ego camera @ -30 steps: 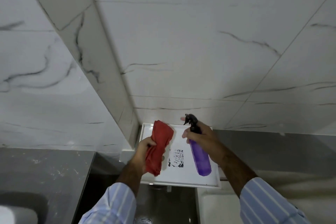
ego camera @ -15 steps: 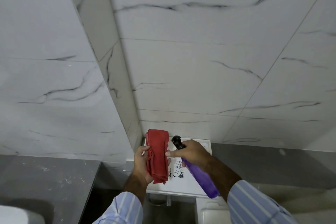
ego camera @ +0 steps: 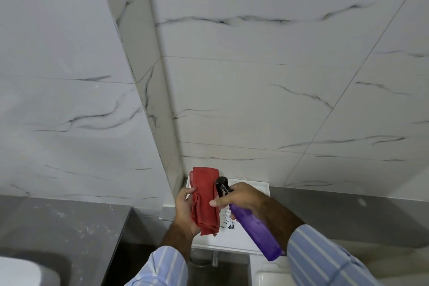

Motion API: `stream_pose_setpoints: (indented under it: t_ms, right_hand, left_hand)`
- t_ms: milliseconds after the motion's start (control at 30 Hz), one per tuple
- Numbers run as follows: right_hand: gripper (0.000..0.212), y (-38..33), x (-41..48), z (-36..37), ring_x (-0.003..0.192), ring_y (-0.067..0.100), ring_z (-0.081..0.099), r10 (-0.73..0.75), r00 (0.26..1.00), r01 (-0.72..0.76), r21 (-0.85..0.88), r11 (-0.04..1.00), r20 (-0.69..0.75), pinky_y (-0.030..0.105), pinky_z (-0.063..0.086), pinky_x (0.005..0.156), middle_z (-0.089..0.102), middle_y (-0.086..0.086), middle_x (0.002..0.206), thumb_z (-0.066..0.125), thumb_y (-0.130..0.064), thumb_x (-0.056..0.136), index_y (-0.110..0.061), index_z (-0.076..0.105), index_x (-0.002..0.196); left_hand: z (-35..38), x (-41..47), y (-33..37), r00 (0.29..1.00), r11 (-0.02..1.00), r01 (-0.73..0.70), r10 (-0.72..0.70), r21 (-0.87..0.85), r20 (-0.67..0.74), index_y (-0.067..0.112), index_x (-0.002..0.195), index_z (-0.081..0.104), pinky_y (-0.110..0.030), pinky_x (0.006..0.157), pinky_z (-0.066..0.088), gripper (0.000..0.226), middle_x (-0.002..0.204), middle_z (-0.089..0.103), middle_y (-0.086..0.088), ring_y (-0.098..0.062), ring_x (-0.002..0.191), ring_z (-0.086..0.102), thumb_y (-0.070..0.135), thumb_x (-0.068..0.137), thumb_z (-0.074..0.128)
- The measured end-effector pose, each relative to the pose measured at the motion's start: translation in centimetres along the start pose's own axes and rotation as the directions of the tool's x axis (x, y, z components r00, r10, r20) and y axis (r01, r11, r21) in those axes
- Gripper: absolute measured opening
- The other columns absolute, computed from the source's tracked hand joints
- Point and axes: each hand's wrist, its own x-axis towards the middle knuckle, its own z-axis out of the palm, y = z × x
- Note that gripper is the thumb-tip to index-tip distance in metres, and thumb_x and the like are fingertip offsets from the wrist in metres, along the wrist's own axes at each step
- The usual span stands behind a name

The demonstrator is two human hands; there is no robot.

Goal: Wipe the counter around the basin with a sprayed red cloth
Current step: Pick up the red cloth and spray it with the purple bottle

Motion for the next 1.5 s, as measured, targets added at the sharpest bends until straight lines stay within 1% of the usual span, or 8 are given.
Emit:
stream_pose_setpoints:
  t_ms: [533, 700, 867, 1100, 1233, 1300, 1433, 1500]
  right_hand:
    - [0.048, 0.1, 0.8, 0.5, 0.055, 0.023, 0.064, -0.037, 0.998, 0.033, -0.066, 0.997, -0.057, 0.031, 0.054, 0.058, 0.076, 0.005, 0.074, 0.101, -0.031, 0.059, 0.0, 0.078, 0.089]
    - [0.028, 0.8, 1.9, 0.6, 0.045, 0.009, 0.061, -0.151, 0.968, 0.141, -0.061, 0.988, -0.202, 0.021, 0.05, 0.048, 0.065, -0.007, 0.054, 0.097, -0.029, 0.066, -0.02, 0.07, 0.063]
    - [0.025, 2.8, 3.5, 0.4, 0.079, 0.009, 0.067, -0.293, 0.903, 0.342, 0.112, 0.933, -0.314, 0.02, 0.051, 0.079, 0.07, -0.004, 0.084, 0.078, -0.021, 0.093, -0.024, 0.072, 0.117]
    - [0.024, 5.4, 6.6, 1.1, 0.079, 0.035, 0.068, -0.258, 0.884, 0.335, 0.144, 0.931, -0.389, 0.041, 0.059, 0.081, 0.074, 0.018, 0.088, 0.078, -0.025, 0.093, -0.013, 0.073, 0.114]
    - [0.032, 6.7, 8.4, 0.8, 0.117, 0.03, 0.068, -0.179, 0.883, 0.29, 0.206, 0.935, -0.434, 0.041, 0.048, 0.112, 0.076, 0.009, 0.12, 0.082, -0.018, 0.089, -0.01, 0.073, 0.118]
    - [0.047, 7.0, 8.9, 0.4, 0.124, 0.029, 0.065, -0.186, 0.891, 0.277, 0.172, 0.945, -0.413, 0.038, 0.045, 0.113, 0.073, 0.005, 0.125, 0.087, -0.022, 0.084, -0.019, 0.068, 0.127]
    - [0.143, 7.1, 8.1, -1.6, 0.152, 0.026, 0.034, -0.165, 0.944, 0.18, 0.026, 0.983, -0.285, 0.045, 0.028, 0.127, 0.036, 0.004, 0.164, 0.104, -0.034, 0.055, -0.027, 0.013, 0.165]
    - [0.151, 7.5, 6.2, -2.9, 0.154, 0.032, 0.031, -0.081, 0.929, 0.089, 0.007, 0.996, -0.362, 0.052, 0.032, 0.125, 0.026, 0.009, 0.17, 0.107, -0.037, 0.048, -0.021, 0.012, 0.164]
  left_hand:
    - [0.0, -0.6, 0.2, 1.0, 0.998, -0.025, 0.026, -0.053, 0.01, -0.002, 0.115, 0.079, -0.045, 0.083, 0.062, 0.051, 0.104, 0.076, -0.024, -0.038, 0.087, 0.076, 0.032, 0.083, 0.057]
    - [0.3, -1.1, 0.3, 1.0, 0.997, 0.019, -0.018, -0.077, 0.016, 0.0, 0.135, 0.068, -0.048, 0.088, 0.057, 0.061, 0.117, 0.071, -0.024, -0.039, 0.094, 0.071, 0.032, 0.084, 0.057]
    - [-0.3, -1.9, 0.3, 0.997, 0.996, 0.057, -0.054, -0.061, 0.05, 0.0, 0.155, 0.052, -0.048, 0.097, 0.052, 0.075, 0.146, 0.054, -0.018, -0.035, 0.109, 0.066, 0.032, 0.087, 0.053]
    - [-1.7, -2.0, 0.7, 0.997, 0.996, 0.078, -0.078, -0.041, 0.023, 0.0, 0.157, 0.049, -0.047, 0.096, 0.052, 0.076, 0.143, 0.057, -0.019, -0.034, 0.108, 0.066, 0.031, 0.088, 0.052]
    - [-2.4, -1.9, 0.7, 0.994, 0.994, 0.096, -0.093, -0.045, 0.05, -0.001, 0.156, 0.049, -0.048, 0.099, 0.051, 0.074, 0.138, 0.063, -0.02, -0.035, 0.111, 0.066, 0.03, 0.089, 0.05]
    - [-2.6, -1.9, 0.7, 0.993, 0.993, 0.1, -0.096, -0.057, 0.068, -0.001, 0.156, 0.049, -0.048, 0.099, 0.051, 0.073, 0.136, 0.064, -0.019, -0.034, 0.112, 0.066, 0.03, 0.09, 0.048]
    - [-2.7, -2.4, 0.6, 0.992, 0.993, 0.104, -0.099, -0.058, 0.078, 0.0, 0.158, 0.046, -0.047, 0.101, 0.05, 0.073, 0.149, 0.053, -0.017, -0.034, 0.114, 0.064, 0.029, 0.092, 0.048]
    - [-2.8, -3.0, 0.7, 0.992, 0.993, 0.1, -0.095, -0.061, 0.085, 0.001, 0.16, 0.044, -0.047, 0.103, 0.049, 0.073, 0.152, 0.05, -0.017, -0.034, 0.116, 0.063, 0.029, 0.093, 0.049]
